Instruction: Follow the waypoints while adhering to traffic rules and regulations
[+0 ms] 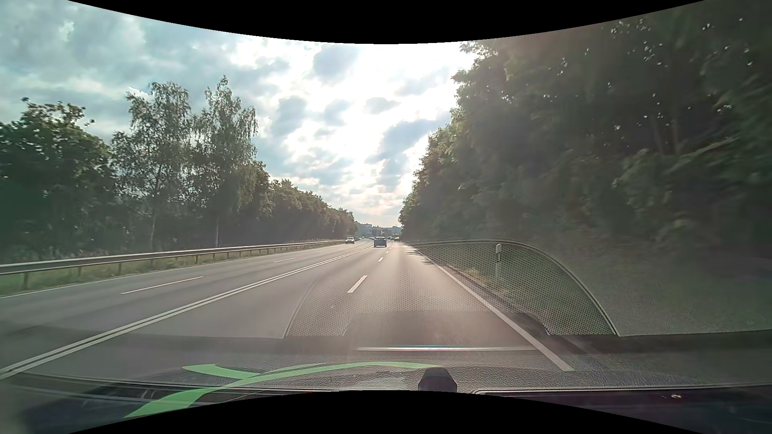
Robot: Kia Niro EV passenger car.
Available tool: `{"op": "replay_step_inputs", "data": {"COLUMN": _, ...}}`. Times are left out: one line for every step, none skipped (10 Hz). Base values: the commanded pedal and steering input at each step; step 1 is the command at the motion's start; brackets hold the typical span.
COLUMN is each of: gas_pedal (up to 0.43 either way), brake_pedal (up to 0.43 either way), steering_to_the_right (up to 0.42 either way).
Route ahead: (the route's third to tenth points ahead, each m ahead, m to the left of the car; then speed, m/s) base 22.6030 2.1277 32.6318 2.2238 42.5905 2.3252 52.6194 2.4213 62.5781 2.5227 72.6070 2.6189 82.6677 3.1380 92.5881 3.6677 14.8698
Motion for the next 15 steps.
{"op": "replay_step_inputs", "data": {"gas_pedal": 0.169, "brake_pedal": 0.0, "steering_to_the_right": 0.0}}
{"op": "replay_step_inputs", "data": {"gas_pedal": 0.169, "brake_pedal": 0.0, "steering_to_the_right": 0.0}}
{"op": "replay_step_inputs", "data": {"gas_pedal": 0.157, "brake_pedal": 0.0, "steering_to_the_right": 0.0}}
{"op": "replay_step_inputs", "data": {"gas_pedal": 0.157, "brake_pedal": 0.0, "steering_to_the_right": 0.0}}
{"op": "replay_step_inputs", "data": {"gas_pedal": 0.13, "brake_pedal": 0.0, "steering_to_the_right": -0.001}}
{"op": "replay_step_inputs", "data": {"gas_pedal": 0.087, "brake_pedal": 0.0, "steering_to_the_right": -0.001}}
{"op": "replay_step_inputs", "data": {"gas_pedal": 0.087, "brake_pedal": 0.0, "steering_to_the_right": -0.001}}
{"op": "replay_step_inputs", "data": {"gas_pedal": 0.098, "brake_pedal": 0.0, "steering_to_the_right": -0.002}}
{"op": "replay_step_inputs", "data": {"gas_pedal": 0.11, "brake_pedal": 0.0, "steering_to_the_right": -0.002}}
{"op": "replay_step_inputs", "data": {"gas_pedal": 0.11, "brake_pedal": 0.0, "steering_to_the_right": -0.002}}
{"op": "replay_step_inputs", "data": {"gas_pedal": 0.118, "brake_pedal": 0.0, "steering_to_the_right": -0.003}}
{"op": "replay_step_inputs", "data": {"gas_pedal": 0.13, "brake_pedal": 0.0, "steering_to_the_right": -0.003}}
{"op": "replay_step_inputs", "data": {"gas_pedal": 0.13, "brake_pedal": 0.0, "steering_to_the_right": -0.003}}
{"op": "replay_step_inputs", "data": {"gas_pedal": 0.13, "brake_pedal": 0.0, "steering_to_the_right": -0.003}}
{"op": "replay_step_inputs", "data": {"gas_pedal": 0.13, "brake_pedal": 0.0, "steering_to_the_right": -0.004}}
